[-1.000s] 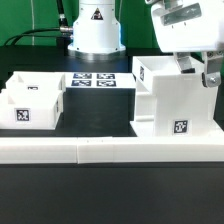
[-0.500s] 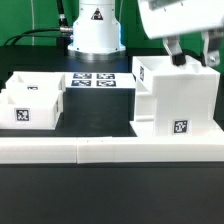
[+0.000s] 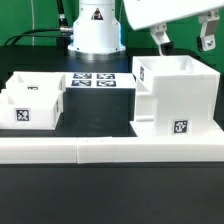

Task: Assemble drawer

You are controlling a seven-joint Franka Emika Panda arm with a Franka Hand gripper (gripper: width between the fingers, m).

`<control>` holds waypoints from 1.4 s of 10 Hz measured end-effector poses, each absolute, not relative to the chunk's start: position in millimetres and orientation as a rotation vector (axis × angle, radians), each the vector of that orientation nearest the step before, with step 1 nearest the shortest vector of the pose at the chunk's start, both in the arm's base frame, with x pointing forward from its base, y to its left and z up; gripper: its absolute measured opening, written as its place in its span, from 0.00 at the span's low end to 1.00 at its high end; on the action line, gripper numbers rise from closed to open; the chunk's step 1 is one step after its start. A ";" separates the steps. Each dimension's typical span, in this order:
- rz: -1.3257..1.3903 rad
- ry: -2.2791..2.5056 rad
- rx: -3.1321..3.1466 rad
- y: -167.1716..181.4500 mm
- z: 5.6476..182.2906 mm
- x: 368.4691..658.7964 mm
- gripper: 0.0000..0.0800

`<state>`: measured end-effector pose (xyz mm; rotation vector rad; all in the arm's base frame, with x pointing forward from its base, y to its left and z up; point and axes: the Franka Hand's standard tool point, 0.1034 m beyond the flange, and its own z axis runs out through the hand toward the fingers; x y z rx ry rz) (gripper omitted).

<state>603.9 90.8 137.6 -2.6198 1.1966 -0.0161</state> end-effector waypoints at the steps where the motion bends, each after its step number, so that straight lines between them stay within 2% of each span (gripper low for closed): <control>1: 0.016 1.001 -2.737 81.9 139.5 600.0 0.81; 7: -0.011 0.247 -2.939 64.5 140.1 591.3 0.81; 12: -0.013 0.148 -3.005 -23.1 116.4 554.2 0.81; 14: -0.011 0.171 -3.003 -21.2 116.4 555.0 0.81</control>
Offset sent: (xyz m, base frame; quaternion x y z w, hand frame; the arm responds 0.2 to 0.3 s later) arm 0.0000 0.0000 0.0000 0.0000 0.0000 -0.1938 0.9810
